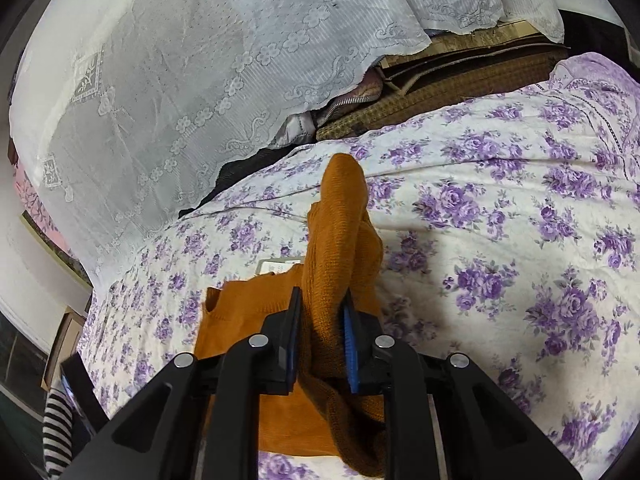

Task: Fold small clothes
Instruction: 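Lift the gripped edge with the right tool and fold it over the cardigan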

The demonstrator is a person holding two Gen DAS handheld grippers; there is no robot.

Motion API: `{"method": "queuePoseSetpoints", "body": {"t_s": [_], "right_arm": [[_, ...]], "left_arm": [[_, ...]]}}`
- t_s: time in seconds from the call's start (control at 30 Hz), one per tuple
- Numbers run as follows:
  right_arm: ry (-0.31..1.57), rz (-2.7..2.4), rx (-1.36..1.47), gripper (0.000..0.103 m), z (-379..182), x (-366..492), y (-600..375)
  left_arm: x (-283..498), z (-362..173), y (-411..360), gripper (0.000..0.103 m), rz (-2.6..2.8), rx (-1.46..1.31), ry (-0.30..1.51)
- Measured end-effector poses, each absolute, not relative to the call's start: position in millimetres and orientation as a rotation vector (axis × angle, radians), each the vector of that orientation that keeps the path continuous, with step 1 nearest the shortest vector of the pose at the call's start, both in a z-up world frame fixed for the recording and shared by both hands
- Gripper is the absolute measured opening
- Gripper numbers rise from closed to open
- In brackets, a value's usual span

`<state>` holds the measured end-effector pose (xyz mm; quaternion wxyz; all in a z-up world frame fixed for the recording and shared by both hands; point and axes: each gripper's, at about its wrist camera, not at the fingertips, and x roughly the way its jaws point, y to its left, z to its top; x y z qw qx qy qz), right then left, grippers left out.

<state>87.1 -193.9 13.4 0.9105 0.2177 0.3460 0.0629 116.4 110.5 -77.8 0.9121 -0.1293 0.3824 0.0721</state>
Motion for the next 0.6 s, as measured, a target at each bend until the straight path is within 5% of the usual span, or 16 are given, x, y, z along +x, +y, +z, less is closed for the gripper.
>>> {"method": "queuePoseSetpoints", "body": {"t_s": [0.6], "right_arm": [[0.785,0.223,0.492,0.013,17.7,99.7,-144.5]], "left_arm": [[132.4,-70.3,26.3,0.098,0.018,-0.14,0.813]]}}
